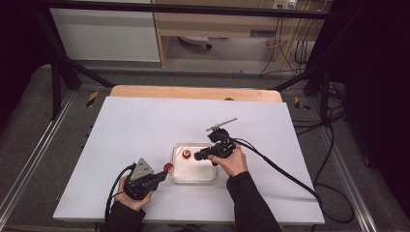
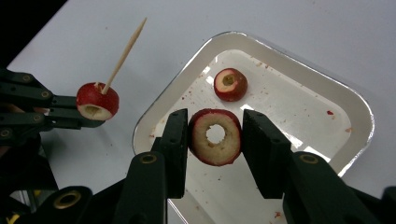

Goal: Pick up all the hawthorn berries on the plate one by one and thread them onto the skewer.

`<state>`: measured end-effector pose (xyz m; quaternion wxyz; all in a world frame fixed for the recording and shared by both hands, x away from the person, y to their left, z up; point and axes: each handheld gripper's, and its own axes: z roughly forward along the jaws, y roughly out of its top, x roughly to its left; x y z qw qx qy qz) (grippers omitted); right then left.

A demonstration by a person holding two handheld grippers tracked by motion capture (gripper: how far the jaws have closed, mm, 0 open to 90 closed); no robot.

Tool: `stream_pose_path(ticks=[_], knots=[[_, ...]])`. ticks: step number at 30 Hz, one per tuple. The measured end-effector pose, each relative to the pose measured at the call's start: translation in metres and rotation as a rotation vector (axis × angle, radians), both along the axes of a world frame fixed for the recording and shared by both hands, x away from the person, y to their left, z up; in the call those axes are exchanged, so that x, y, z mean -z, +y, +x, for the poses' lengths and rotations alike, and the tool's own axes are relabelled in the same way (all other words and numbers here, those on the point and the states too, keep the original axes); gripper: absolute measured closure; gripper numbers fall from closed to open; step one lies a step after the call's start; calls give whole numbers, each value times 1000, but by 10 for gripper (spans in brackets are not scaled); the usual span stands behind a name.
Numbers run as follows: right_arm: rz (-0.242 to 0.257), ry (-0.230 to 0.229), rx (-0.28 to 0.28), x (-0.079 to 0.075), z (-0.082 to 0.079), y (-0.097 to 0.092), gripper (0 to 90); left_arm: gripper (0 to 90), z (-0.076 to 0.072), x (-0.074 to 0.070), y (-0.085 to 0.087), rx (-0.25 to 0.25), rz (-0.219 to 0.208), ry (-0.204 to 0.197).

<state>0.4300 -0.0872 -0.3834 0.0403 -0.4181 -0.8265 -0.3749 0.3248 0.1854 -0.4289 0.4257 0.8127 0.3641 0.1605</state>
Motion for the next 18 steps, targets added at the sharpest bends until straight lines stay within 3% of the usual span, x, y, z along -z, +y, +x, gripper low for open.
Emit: stream_pose_path(ticks=[9,18], knots=[[203,-58,87,10,-13,-13,626,885,-2,-1,-2,-10,-12,-7],[363,-104,159,14,-21,-16,626,885,-5,-1,-3,-29,-40,-10]])
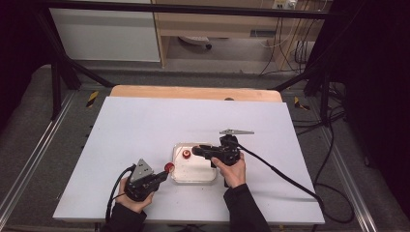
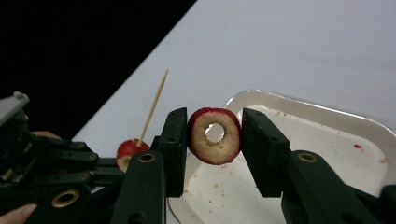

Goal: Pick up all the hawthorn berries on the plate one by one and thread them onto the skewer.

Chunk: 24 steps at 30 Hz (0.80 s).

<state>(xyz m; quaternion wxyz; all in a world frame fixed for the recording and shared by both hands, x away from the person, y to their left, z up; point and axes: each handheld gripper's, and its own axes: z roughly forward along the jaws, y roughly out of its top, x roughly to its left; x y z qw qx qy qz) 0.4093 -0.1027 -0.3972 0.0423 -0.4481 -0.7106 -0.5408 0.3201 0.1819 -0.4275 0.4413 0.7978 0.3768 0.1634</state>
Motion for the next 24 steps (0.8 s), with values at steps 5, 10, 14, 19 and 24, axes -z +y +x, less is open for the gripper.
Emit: stream_pose_path(ticks=[5,10,14,19,24], knots=[[66,-25,34,-2,-1,2,626,885,-2,-1,-1,-11,-11,-5],[118,-48,71,-4,-1,2,626,885,-4,-1,-4,-20,-22,-1],[154,-75,102,-6,0,2,627,886,-5,-1,-5,-30,-34,1],[187,-107,140,-7,0,3,628,885,-7,-2,-8,-37,-51,-1],[224,-134,169,-9,1,3,628,885,-8,-2,-11,-38,-63,9]])
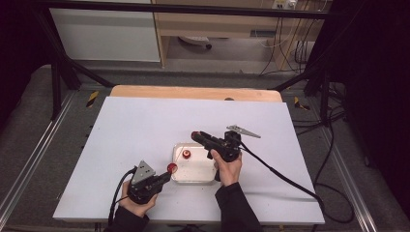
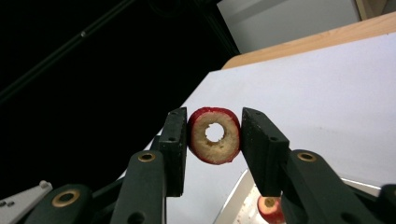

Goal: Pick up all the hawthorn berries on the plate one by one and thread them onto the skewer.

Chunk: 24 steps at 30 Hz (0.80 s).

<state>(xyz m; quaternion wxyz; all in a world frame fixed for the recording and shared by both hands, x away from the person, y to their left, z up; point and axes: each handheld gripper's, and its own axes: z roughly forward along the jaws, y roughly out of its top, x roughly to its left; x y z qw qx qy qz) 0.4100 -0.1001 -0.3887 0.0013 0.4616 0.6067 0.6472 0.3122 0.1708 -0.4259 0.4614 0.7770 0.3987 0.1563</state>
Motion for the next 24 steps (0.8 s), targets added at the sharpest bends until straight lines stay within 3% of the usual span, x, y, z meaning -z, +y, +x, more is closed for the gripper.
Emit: stream_pose_path(ticks=[7,15,24], knots=[[31,-31,31,-1,0,1,628,885,-1,0,-9,2,-12,7],[76,-49,65,-1,0,2,628,885,1,-4,-23,-28,-51,18],[108,-62,76,-2,0,1,628,885,3,-7,-34,-36,-78,25]])
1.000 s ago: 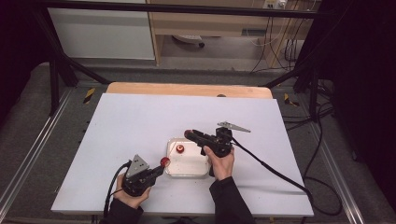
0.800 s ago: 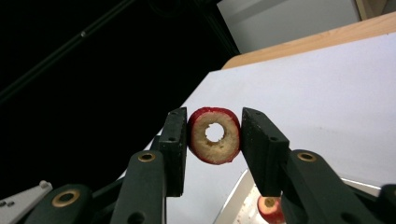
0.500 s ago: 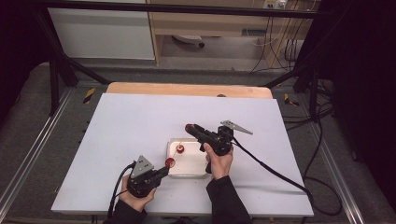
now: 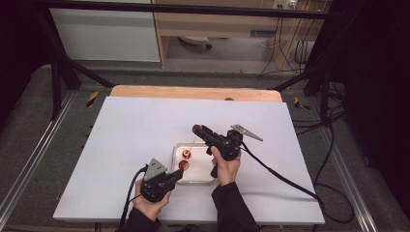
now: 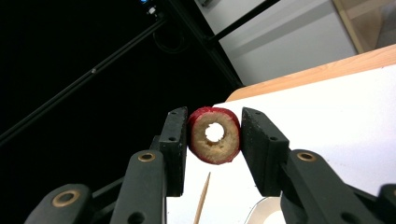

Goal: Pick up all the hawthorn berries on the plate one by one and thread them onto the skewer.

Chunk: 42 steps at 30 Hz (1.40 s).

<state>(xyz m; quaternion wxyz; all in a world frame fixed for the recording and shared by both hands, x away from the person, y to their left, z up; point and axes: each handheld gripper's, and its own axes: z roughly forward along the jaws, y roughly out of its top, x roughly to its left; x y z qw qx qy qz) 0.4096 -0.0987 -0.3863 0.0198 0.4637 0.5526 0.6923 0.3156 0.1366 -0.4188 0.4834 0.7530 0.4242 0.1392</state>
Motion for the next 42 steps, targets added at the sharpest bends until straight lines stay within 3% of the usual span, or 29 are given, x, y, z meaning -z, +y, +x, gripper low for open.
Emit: stream_pose_path(ticks=[30,42], knots=[[13,3,-21,5,-5,4,630,885,7,-3,-7,-27,-52,0],[21,29,-30,8,-9,2,634,887,8,-2,-8,-22,-48,-25]])
